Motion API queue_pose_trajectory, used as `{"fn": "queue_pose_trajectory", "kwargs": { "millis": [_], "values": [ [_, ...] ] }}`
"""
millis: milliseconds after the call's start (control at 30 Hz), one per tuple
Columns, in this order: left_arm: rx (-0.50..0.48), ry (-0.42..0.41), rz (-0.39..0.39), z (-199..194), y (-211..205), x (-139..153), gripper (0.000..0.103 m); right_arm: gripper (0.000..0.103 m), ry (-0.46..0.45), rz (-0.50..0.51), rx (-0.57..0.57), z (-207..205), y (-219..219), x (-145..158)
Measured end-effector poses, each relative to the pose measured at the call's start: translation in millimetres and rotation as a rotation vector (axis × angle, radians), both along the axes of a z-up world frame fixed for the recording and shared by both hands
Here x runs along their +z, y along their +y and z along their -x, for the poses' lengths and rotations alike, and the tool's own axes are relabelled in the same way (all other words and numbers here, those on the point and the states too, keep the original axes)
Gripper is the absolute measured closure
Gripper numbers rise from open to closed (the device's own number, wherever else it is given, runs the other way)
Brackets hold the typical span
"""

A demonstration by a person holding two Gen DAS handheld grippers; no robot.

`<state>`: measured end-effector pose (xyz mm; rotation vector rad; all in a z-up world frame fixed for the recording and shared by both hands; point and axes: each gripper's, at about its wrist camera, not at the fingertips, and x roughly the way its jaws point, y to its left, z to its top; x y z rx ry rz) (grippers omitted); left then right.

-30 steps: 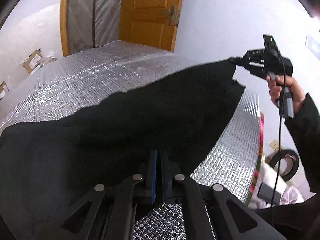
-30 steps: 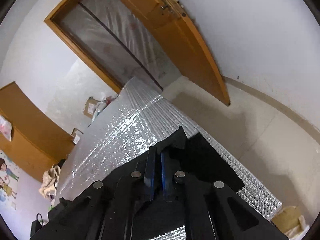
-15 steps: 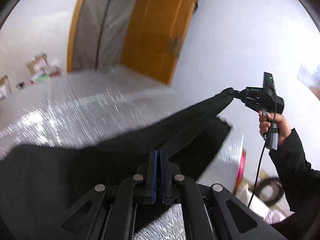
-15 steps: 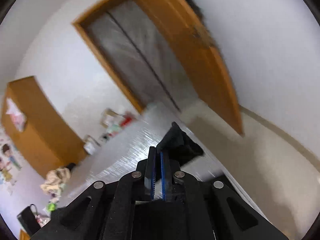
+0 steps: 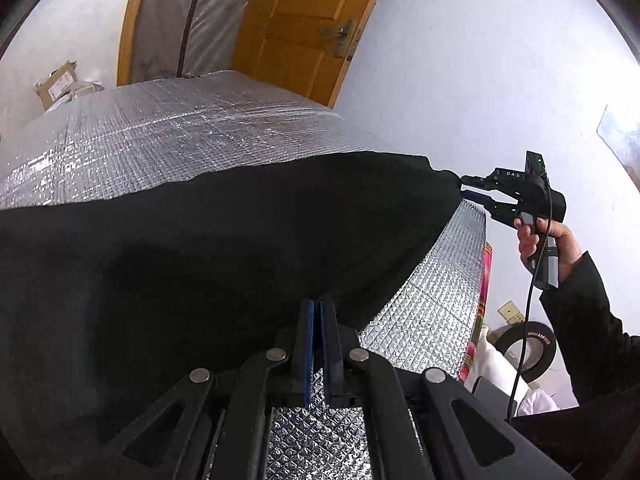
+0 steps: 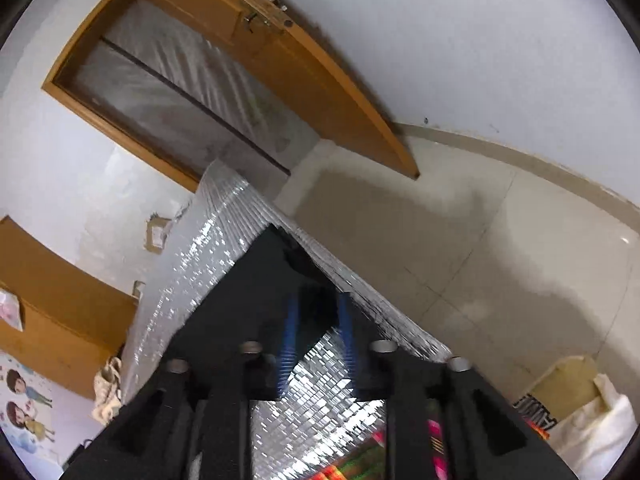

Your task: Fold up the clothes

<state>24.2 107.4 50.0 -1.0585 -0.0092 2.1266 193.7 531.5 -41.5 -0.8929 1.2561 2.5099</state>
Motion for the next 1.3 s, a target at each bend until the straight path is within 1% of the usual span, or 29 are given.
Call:
{"fn": "queue_pose_trajectory", "kwargs": {
  "millis": [200, 233, 267, 300, 333, 467, 500, 533, 600, 633, 767, 833, 933, 1000, 1033, 1067, 1133, 1200, 1300],
  "values": [
    [0.001, -0.005, -0.002, 3, -5, 2, 0.1, 0.071, 0.01, 0.006, 0.027, 16, -1, -1],
    [0.002, -0.005, -0.002, 4, -5, 2, 0.1, 0.076, 0.005, -0.009, 0.031, 19, -2, -1],
    [0.003, -0.003, -0.004, 4, -5, 3, 0.1, 0.094, -0.003, -0.023, 0.032, 20, -2, -1],
    [0.004, 0.001, -0.01, 3, -7, 6, 0.1, 0.097, -0.015, -0.035, 0.028, 20, -2, 1],
    [0.005, 0.011, -0.018, 2, -8, 10, 0.1, 0.097, -0.015, -0.04, 0.024, 20, -2, 4],
    [-0.002, 0.05, -0.037, -4, -13, 22, 0.1, 0.098, 0.048, -0.09, 0.02, 5, -8, 29],
    [-0.007, 0.046, -0.036, -2, -12, 21, 0.1, 0.098, 0.034, -0.11, 0.018, 4, -9, 31],
    [-0.011, 0.024, -0.029, 0, -10, 15, 0.1, 0.098, 0.003, -0.121, 0.016, 4, -9, 29],
    [-0.018, -0.019, -0.014, 4, -6, 3, 0.1, 0.098, -0.086, -0.099, -0.008, 6, -2, 10],
    [-0.02, -0.027, -0.015, 4, -7, 1, 0.1, 0.098, -0.114, -0.084, -0.02, 5, 1, 3],
    [-0.028, -0.046, -0.025, 6, -9, -3, 0.1, 0.098, -0.099, -0.05, -0.05, -6, 8, -5],
    [-0.03, -0.05, -0.031, 7, -10, -3, 0.1, 0.095, -0.082, -0.077, -0.062, -10, 9, 3],
    [-0.03, -0.056, -0.034, 8, -10, -6, 0.1, 0.095, -0.05, -0.087, -0.068, -14, 11, 10],
    [-0.03, -0.061, -0.039, 9, -11, -6, 0.1, 0.094, -0.048, -0.111, -0.073, -16, 10, 14],
    [-0.029, -0.063, -0.041, 8, -12, -6, 0.1, 0.091, -0.045, -0.13, -0.07, -16, 7, 16],
    [-0.031, -0.06, -0.039, 8, -12, -4, 0.1, 0.088, -0.037, -0.149, -0.059, -13, 3, 18],
    [-0.034, -0.052, -0.036, 7, -11, -1, 0.1, 0.087, -0.014, -0.172, -0.004, -3, -7, 22],
    [-0.032, -0.044, -0.047, 7, -12, 3, 0.1, 0.087, 0.0, -0.184, 0.073, 14, -20, 26],
    [-0.013, -0.032, -0.089, 7, -20, 15, 0.099, 0.087, -0.01, -0.169, 0.201, 46, -38, 19]
  ]
}}
